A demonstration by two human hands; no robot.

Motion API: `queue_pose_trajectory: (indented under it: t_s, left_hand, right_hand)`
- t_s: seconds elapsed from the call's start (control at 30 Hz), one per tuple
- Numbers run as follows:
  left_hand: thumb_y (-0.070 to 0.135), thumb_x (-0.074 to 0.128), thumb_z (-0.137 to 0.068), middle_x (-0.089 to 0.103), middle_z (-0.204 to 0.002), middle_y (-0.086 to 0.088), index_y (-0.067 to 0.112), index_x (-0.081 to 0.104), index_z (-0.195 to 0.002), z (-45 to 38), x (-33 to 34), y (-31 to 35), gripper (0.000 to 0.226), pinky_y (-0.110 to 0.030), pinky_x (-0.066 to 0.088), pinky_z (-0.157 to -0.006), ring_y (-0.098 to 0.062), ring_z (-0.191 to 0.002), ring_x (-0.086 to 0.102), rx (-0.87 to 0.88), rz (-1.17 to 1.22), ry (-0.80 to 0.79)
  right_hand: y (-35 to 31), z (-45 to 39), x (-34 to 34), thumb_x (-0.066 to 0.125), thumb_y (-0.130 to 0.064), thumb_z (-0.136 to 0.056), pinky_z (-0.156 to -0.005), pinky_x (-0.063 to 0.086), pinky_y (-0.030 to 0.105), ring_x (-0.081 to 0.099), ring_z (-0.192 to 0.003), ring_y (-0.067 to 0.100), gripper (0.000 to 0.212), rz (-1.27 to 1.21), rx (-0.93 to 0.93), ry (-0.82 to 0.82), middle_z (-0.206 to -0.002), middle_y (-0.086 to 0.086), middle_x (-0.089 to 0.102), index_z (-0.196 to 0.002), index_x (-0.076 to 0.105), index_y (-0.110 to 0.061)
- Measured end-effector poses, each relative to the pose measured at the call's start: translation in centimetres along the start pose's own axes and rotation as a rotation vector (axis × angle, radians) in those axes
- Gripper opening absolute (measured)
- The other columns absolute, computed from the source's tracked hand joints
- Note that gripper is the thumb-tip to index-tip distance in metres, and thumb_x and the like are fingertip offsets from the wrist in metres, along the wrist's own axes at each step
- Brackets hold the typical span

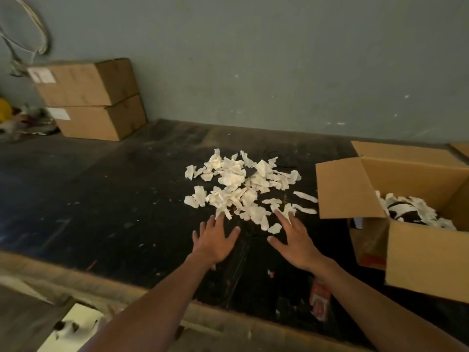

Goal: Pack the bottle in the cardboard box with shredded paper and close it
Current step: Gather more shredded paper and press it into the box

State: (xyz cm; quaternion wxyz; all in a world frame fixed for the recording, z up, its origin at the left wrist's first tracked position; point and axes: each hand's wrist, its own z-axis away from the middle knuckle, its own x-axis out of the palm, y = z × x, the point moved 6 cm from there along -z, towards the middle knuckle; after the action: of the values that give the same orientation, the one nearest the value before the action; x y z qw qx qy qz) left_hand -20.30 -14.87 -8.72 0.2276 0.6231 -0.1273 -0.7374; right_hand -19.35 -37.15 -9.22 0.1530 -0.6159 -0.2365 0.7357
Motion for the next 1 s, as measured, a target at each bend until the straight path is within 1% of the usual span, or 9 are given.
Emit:
queue_pose_trajectory:
  t_s: [0.23, 0.37, 0.5, 0.6, 0.67, 0.8, 0.87, 0.93, 1.0]
  left_hand:
    - [0.075, 0.043, -0.084, -0.002, -0.164, -0.010, 0.032, -0.010, -0.154, -0.2, 3.9, -9.0, 0.098, -0.063, 0.006, -0.117, -0.042, -0.148, -0.001, -0.192, 0.011, -0.082]
    - [0.088, 0.046, -0.069, -0.016, -0.163, -0.012, 0.037, -0.024, -0.149, -2.9, 5.8, -11.1, 0.118, -0.067, -0.001, -0.114, -0.046, -0.146, -0.010, -0.227, -0.027, -0.119]
    - [0.099, 0.035, -0.058, -0.024, -0.160, -0.011, 0.038, -0.033, -0.145, -8.0, 7.0, -12.4, 0.126, -0.068, -0.007, -0.112, -0.045, -0.144, -0.020, -0.135, -0.162, -0.132]
    - [0.102, 0.018, -0.058, -0.024, -0.160, -0.009, 0.036, -0.033, -0.145, -11.3, 7.6, -12.4, 0.121, -0.066, -0.009, -0.113, -0.039, -0.145, -0.024, -0.004, -0.306, -0.099]
    - [0.101, 0.018, -0.061, -0.024, -0.160, -0.010, 0.036, -0.031, -0.146, -13.5, 7.5, -11.6, 0.118, -0.063, -0.008, -0.116, -0.038, -0.145, -0.023, 0.054, -0.303, -0.044]
    - [0.096, 0.022, -0.070, -0.025, -0.160, -0.011, 0.033, -0.028, -0.148, -18.7, 6.7, -10.6, 0.112, -0.057, -0.009, -0.117, -0.040, -0.146, -0.019, 0.081, -0.273, 0.051]
    - [0.091, 0.020, -0.076, -0.020, -0.162, -0.010, 0.032, -0.024, -0.150, -20.8, 6.7, -10.3, 0.105, -0.055, -0.008, -0.118, -0.038, -0.148, -0.016, 0.117, -0.269, 0.035]
    - [0.083, 0.020, -0.083, -0.014, -0.164, -0.007, 0.031, -0.017, -0.153, -22.3, 6.6, -9.8, 0.095, -0.053, -0.006, -0.120, -0.034, -0.149, -0.013, 0.177, -0.229, 0.015]
    - [0.076, 0.020, -0.088, 0.001, -0.165, -0.006, 0.029, -0.005, -0.155, -23.4, 5.9, -9.4, 0.085, -0.051, 0.002, -0.121, -0.032, -0.151, -0.004, 0.230, -0.163, 0.015]
  right_hand:
    - [5.6, -0.3, 5.6, 0.041, -0.082, -0.074, -0.113, 0.010, 0.067, -0.015, -0.148, 0.031, 0.094, 0.099, 0.233, -0.044, -0.159, -0.001, -0.026, -0.134, -0.028, -0.061]
    - [7.7, -2.7, 6.3, 0.045, -0.084, -0.071, -0.114, 0.001, 0.067, -0.022, -0.145, 0.035, 0.106, 0.134, 0.315, -0.025, -0.156, 0.004, -0.033, -0.135, -0.033, -0.053]
    - [8.9, -7.7, 6.7, 0.045, -0.093, -0.057, -0.112, -0.004, 0.069, -0.027, -0.142, 0.038, 0.119, 0.236, 0.316, -0.038, -0.152, 0.007, -0.040, -0.126, -0.044, -0.054]
    - [8.5, -12.0, 7.9, 0.035, -0.098, -0.053, -0.111, -0.004, 0.069, -0.026, -0.143, 0.040, 0.116, 0.286, 0.276, -0.056, -0.153, 0.008, -0.038, -0.125, -0.045, -0.053]
    - [7.3, -14.6, 8.7, 0.032, -0.097, -0.057, -0.111, -0.007, 0.069, -0.024, -0.143, 0.040, 0.112, 0.318, 0.201, -0.047, -0.155, 0.009, -0.035, -0.130, -0.041, -0.052]
    - [3.9, -19.5, 9.9, 0.038, -0.079, -0.080, -0.111, -0.010, 0.058, -0.014, -0.147, 0.035, 0.092, 0.305, 0.060, -0.020, -0.160, 0.007, -0.019, -0.145, -0.020, -0.048]
    - [1.7, -21.5, 10.2, 0.047, -0.052, -0.094, -0.119, 0.004, 0.056, -0.001, -0.150, 0.030, 0.078, 0.226, -0.001, 0.031, -0.162, 0.009, -0.005, -0.151, -0.005, -0.041]
    - [-0.7, -23.1, 10.2, 0.050, -0.026, -0.098, -0.119, 0.022, 0.049, 0.008, -0.149, 0.024, 0.067, 0.043, -0.047, 0.107, -0.162, 0.006, 0.006, -0.152, 0.012, -0.034]
    - [-3.5, -24.5, 9.8, 0.051, -0.020, -0.098, -0.117, 0.027, 0.044, 0.012, -0.148, 0.019, 0.061, -0.168, -0.088, 0.156, -0.161, 0.005, 0.013, -0.150, 0.022, -0.032]
